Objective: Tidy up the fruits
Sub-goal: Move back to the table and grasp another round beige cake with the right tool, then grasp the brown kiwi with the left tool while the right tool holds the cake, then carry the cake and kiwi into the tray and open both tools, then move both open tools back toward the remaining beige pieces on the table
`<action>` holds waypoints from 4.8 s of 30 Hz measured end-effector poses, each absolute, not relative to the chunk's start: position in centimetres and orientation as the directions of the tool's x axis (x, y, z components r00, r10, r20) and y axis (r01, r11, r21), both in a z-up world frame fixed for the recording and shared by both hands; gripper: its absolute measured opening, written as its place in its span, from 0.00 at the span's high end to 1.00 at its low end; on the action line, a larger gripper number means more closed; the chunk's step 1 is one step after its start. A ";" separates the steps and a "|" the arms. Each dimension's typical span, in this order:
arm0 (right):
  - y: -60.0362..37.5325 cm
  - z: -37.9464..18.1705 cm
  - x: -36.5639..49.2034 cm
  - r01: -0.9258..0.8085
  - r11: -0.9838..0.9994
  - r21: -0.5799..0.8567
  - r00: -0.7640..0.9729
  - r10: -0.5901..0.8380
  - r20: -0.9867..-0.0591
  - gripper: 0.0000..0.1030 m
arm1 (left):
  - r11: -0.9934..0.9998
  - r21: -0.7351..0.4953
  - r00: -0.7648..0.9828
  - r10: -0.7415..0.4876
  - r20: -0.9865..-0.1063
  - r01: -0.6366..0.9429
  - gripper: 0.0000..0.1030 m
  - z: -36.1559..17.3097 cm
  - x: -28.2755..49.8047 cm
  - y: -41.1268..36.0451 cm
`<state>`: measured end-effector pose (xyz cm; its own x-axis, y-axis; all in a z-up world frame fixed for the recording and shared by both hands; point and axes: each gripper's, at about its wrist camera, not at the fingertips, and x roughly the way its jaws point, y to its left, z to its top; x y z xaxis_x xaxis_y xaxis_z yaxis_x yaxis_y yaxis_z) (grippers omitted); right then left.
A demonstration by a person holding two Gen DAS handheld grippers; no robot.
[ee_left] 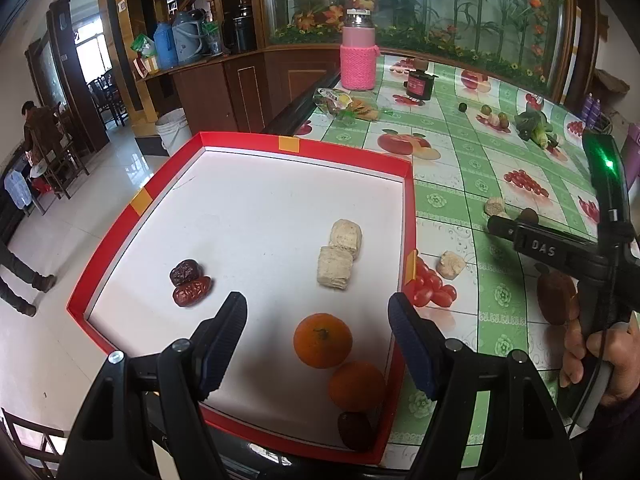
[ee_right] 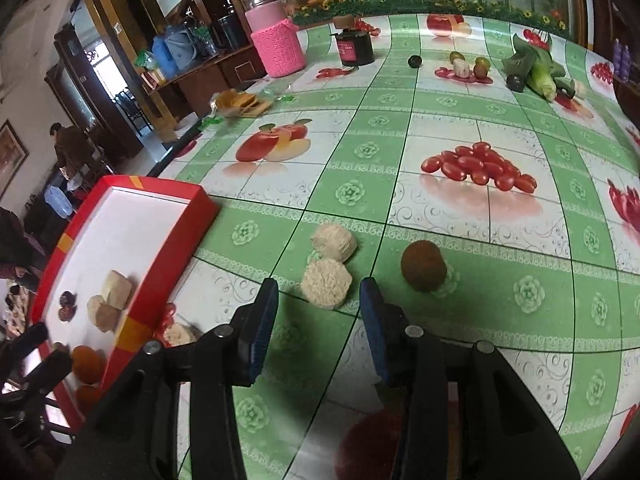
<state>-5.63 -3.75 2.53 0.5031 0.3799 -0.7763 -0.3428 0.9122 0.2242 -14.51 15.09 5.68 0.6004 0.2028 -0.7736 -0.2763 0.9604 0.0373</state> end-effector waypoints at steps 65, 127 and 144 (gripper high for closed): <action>-23.1 5.1 -3.0 -0.010 0.902 0.433 0.718 0.308 -0.624 0.72 | 0.999 -0.002 0.836 -0.033 -0.547 0.037 0.78 12.3 -10.9 3.8; 11.2 6.4 -13.2 -0.546 0.747 0.379 0.413 0.633 -0.655 0.60 | 0.866 0.012 0.665 0.394 -0.634 -0.501 0.49 7.0 -17.5 24.7; -3.6 6.9 -11.2 -0.356 0.856 0.375 0.587 0.517 -0.623 0.60 | 0.890 0.023 0.692 0.371 -0.619 -0.456 0.35 7.9 -17.8 22.0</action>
